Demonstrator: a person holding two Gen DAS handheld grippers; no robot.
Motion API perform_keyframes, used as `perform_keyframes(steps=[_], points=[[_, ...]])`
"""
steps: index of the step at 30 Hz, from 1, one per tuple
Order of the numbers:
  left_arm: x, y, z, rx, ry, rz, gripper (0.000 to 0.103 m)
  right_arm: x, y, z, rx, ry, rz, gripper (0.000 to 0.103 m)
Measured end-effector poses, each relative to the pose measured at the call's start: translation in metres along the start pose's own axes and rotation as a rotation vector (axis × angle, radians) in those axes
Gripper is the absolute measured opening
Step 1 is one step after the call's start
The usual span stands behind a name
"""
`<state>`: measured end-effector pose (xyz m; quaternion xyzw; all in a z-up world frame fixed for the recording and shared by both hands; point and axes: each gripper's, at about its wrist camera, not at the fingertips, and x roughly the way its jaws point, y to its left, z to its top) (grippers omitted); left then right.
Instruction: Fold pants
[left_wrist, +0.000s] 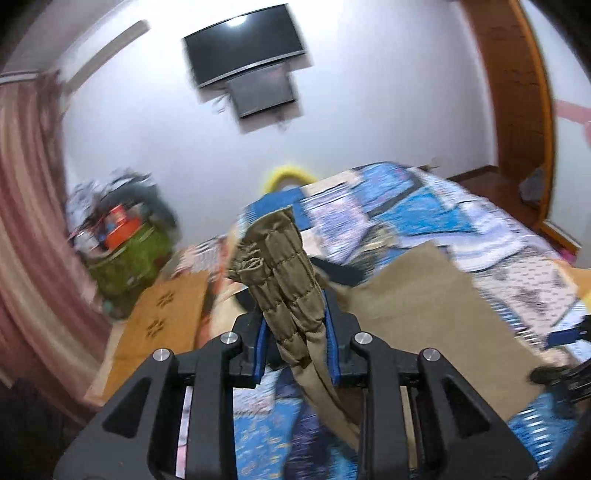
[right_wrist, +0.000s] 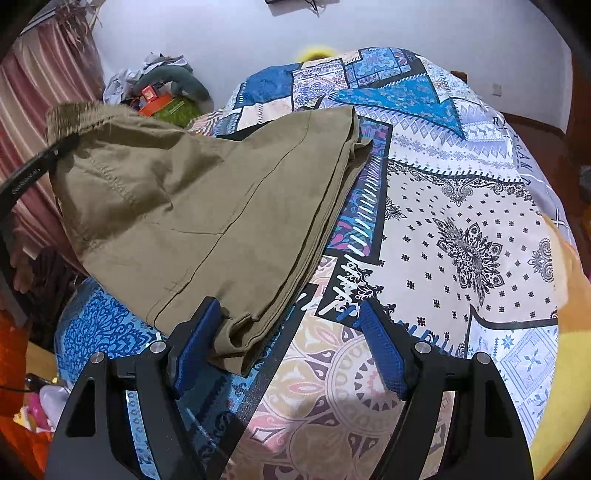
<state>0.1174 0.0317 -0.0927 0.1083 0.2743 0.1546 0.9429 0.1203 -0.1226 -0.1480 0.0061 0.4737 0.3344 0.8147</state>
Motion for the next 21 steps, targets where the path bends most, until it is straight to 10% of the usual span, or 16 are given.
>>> perform_keyframes(steps=[12,19,21], points=[[0.036,-0.06,0.039,-0.035,0.222,-0.532,0.024,0.0,-0.004,-0.003,0.004,-0.016,0.011,0.075],[0.05,-0.087,0.028,-0.028,0.35,-0.645,0.026,0.0,-0.004,-0.003,0.007,-0.02,0.016,0.075],[0.048,-0.091,0.027,-0.011,0.369,-0.662,0.041,-0.001,-0.003,-0.003,0.011,-0.021,0.016,0.075]])
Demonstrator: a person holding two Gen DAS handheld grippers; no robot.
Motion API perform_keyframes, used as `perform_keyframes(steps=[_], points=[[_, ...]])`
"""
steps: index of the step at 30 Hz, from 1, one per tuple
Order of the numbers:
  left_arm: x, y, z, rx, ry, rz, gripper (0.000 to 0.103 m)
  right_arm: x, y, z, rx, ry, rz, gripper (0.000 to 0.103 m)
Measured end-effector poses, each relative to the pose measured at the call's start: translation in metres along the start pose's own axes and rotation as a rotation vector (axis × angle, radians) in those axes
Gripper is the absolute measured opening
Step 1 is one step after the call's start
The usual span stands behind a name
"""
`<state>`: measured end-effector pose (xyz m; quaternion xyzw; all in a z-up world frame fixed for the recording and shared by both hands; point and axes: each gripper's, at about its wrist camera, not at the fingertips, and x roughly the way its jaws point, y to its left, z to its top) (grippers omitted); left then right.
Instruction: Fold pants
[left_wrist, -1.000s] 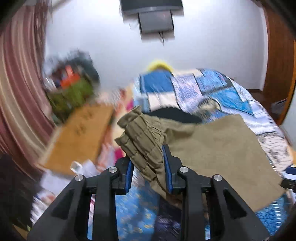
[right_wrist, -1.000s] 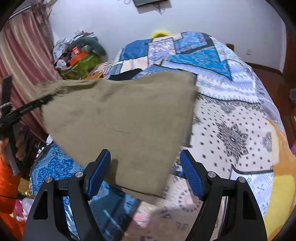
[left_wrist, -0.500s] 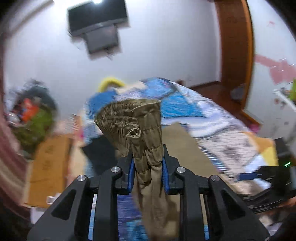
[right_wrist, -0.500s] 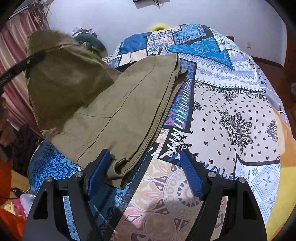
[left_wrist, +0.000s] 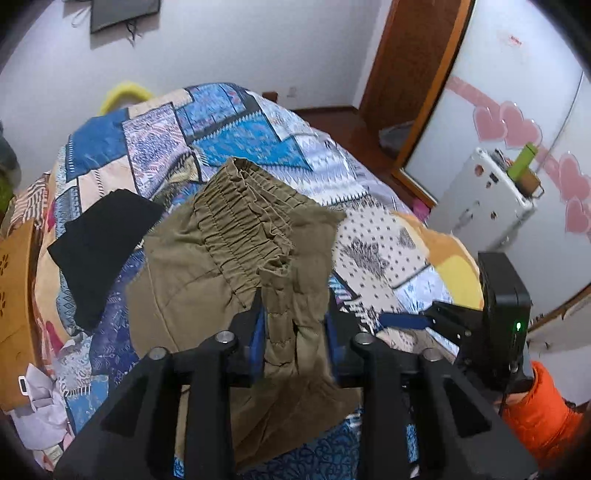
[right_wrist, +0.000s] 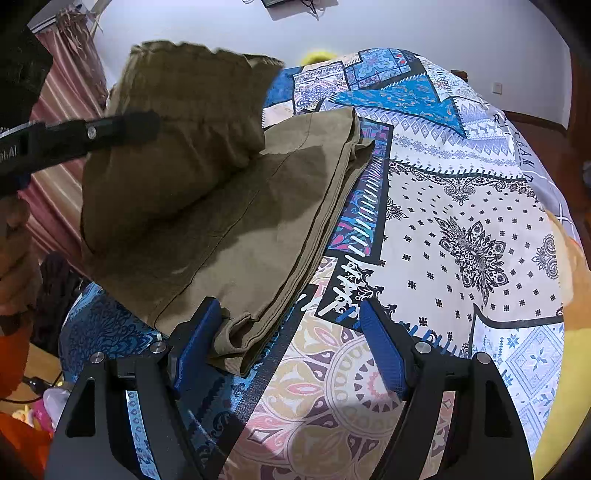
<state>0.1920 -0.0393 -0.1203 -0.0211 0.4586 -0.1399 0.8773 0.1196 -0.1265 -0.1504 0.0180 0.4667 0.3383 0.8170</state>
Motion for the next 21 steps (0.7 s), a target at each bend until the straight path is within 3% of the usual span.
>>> perform_keyframes(steps=[1,4,12,17,21], points=[[-0.001,-0.002,-0.003,0.002,0.005,-0.016,0.057,0.0,0.0,0.0,0.002,-0.001,-0.002,0.075],[-0.014,-0.008,-0.004,0.023,-0.044,-0.01,0.077,-0.002,-0.001,0.0,0.012,-0.006,-0.004,0.074],[-0.026,0.036,0.012,0.035,-0.127,0.208,0.092,-0.008,-0.007,0.0,0.04,-0.027,-0.005,0.074],[0.004,0.091,0.037,-0.004,-0.069,0.311,0.093,-0.013,-0.006,0.001,0.036,-0.041,-0.022,0.075],[0.041,0.128,0.053,-0.039,0.012,0.318,0.093,-0.016,-0.002,0.002,0.009,-0.054,-0.053,0.075]])
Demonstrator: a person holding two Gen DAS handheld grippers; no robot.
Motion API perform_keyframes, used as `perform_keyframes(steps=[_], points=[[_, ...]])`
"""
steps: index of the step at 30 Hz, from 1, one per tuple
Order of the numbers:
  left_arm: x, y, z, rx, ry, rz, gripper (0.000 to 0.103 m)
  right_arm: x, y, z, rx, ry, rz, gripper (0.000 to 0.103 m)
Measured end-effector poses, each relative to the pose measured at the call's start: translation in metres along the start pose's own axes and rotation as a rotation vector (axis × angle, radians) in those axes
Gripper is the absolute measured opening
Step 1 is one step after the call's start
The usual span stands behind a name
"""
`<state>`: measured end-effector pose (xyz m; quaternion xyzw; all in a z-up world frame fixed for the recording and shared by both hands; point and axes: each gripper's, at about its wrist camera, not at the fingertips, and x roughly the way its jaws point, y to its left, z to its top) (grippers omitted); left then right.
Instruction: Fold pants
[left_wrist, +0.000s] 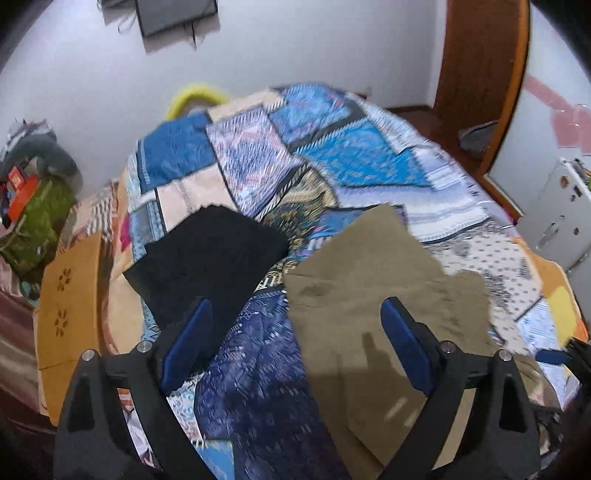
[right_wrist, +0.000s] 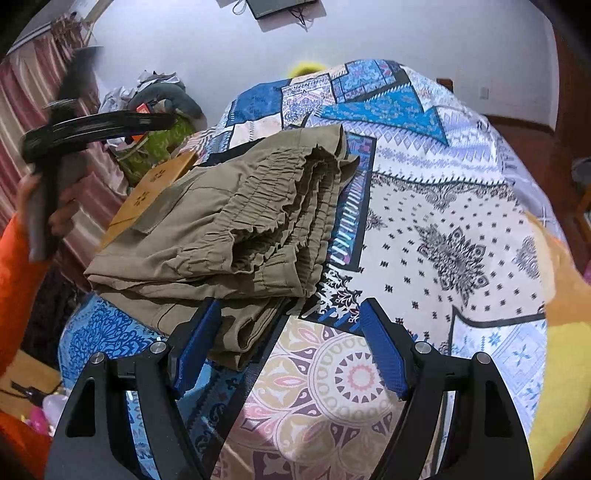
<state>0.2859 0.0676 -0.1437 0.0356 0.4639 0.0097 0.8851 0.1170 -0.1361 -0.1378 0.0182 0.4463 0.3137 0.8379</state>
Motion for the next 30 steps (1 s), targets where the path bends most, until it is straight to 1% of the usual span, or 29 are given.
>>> perform_keyframes(steps=[3,6,7,9,10,11,13,15,17,20,23,25,28,30], points=[[0.037,0.004,0.011,0.003,0.056,0.005,0.093,0.0,-0.003,0.001,0.015,0.001,-0.005,0.074],[0.075,-0.002,0.017,0.03,0.119,0.017,0.093,-0.002,-0.009,0.003,0.037,0.001,-0.018,0.075],[0.085,-0.004,0.016,0.036,0.139,0.022,0.093,-0.002,-0.011,0.003,0.042,0.0,-0.023,0.075],[0.111,-0.007,0.01,0.047,0.207,0.055,0.093,-0.004,-0.014,0.004,0.053,0.004,-0.037,0.075],[0.125,-0.009,0.003,0.066,0.253,0.08,0.094,-0.004,-0.015,0.004,0.058,0.0,-0.043,0.075],[0.134,-0.011,-0.005,0.08,0.273,0.079,0.094,-0.006,-0.017,0.004,0.065,-0.005,-0.049,0.074],[0.131,-0.006,-0.016,0.054,0.227,0.06,0.094,-0.008,-0.019,0.004,0.075,-0.01,-0.058,0.075],[0.125,0.004,-0.026,-0.005,0.233,0.051,0.094,-0.011,-0.022,0.004,0.086,-0.017,-0.064,0.075],[0.118,0.01,-0.035,-0.024,0.234,0.046,0.094,-0.013,-0.024,0.005,0.087,-0.014,-0.074,0.075],[0.103,0.017,-0.051,-0.016,0.218,0.084,0.094,-0.015,-0.022,0.006,0.072,-0.017,-0.096,0.075],[0.083,0.029,-0.07,-0.033,0.223,0.126,0.094,-0.021,-0.02,0.007,0.071,-0.037,-0.082,0.075],[0.07,0.037,-0.082,-0.05,0.238,0.136,0.094,-0.025,-0.016,0.007,0.062,-0.054,-0.078,0.075],[0.051,0.042,-0.103,-0.102,0.261,0.107,0.094,-0.03,-0.007,0.009,0.04,-0.073,-0.07,0.075],[0.035,0.037,-0.118,-0.106,0.249,0.081,0.094,-0.032,-0.003,0.01,0.029,-0.08,-0.068,0.075]])
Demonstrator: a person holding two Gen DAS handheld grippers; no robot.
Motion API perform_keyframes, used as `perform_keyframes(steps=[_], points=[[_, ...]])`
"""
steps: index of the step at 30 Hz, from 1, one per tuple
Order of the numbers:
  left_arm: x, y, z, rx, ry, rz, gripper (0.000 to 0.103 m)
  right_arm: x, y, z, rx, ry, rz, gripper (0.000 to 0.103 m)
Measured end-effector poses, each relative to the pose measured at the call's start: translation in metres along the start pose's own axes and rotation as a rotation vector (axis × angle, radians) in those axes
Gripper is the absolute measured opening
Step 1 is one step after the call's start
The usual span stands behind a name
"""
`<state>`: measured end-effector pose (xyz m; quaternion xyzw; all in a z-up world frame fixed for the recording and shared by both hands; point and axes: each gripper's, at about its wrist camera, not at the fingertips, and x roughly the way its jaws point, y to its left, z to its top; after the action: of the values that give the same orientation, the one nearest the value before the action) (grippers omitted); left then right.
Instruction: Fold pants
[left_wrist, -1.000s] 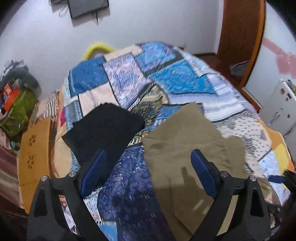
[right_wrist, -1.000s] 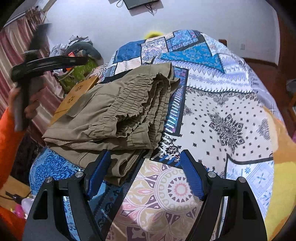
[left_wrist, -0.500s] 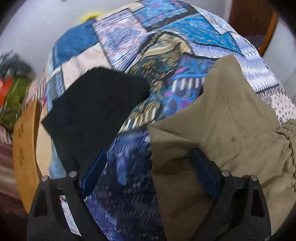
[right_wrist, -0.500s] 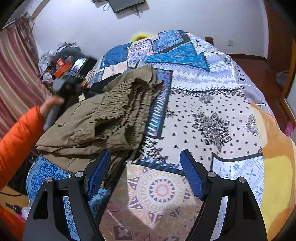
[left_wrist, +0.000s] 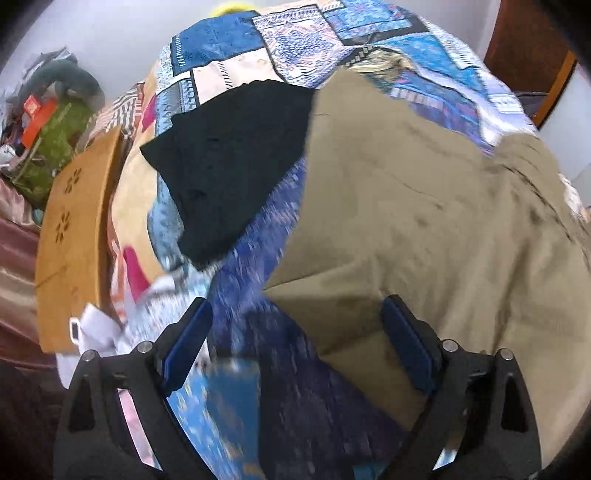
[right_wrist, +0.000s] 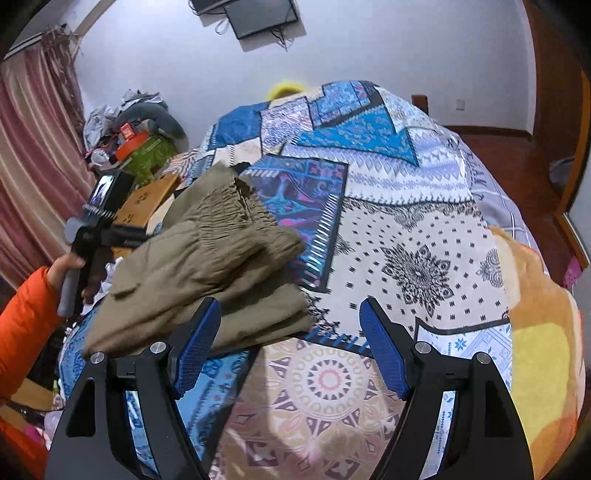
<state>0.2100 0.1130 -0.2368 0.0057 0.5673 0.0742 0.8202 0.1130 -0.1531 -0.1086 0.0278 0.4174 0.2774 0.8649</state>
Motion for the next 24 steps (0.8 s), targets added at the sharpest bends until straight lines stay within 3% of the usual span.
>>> perform_keyframes(steps=[5,9,11,18,20,24], points=[[-0.024,-0.012,-0.028,0.013,-0.028,-0.073,0.094,-0.006,0.007,0.005,-0.009,-0.028,0.001,0.079],[-0.032,-0.016,-0.045,-0.049,-0.015,-0.225,0.094,-0.002,0.007,0.003,-0.004,-0.026,0.004,0.079],[-0.035,-0.017,-0.05,-0.065,-0.023,-0.264,0.094,0.005,0.004,0.0,0.008,-0.009,0.004,0.079],[-0.045,-0.016,-0.055,-0.029,-0.088,-0.172,0.09,0.033,-0.01,-0.015,0.045,0.087,0.035,0.076],[-0.044,-0.01,-0.059,-0.01,-0.103,-0.086,0.089,0.034,-0.011,-0.017,0.039,0.096,0.049,0.072],[-0.042,0.005,-0.068,-0.022,-0.098,-0.117,0.089,0.032,-0.012,-0.019,0.038,0.09,0.063,0.072]])
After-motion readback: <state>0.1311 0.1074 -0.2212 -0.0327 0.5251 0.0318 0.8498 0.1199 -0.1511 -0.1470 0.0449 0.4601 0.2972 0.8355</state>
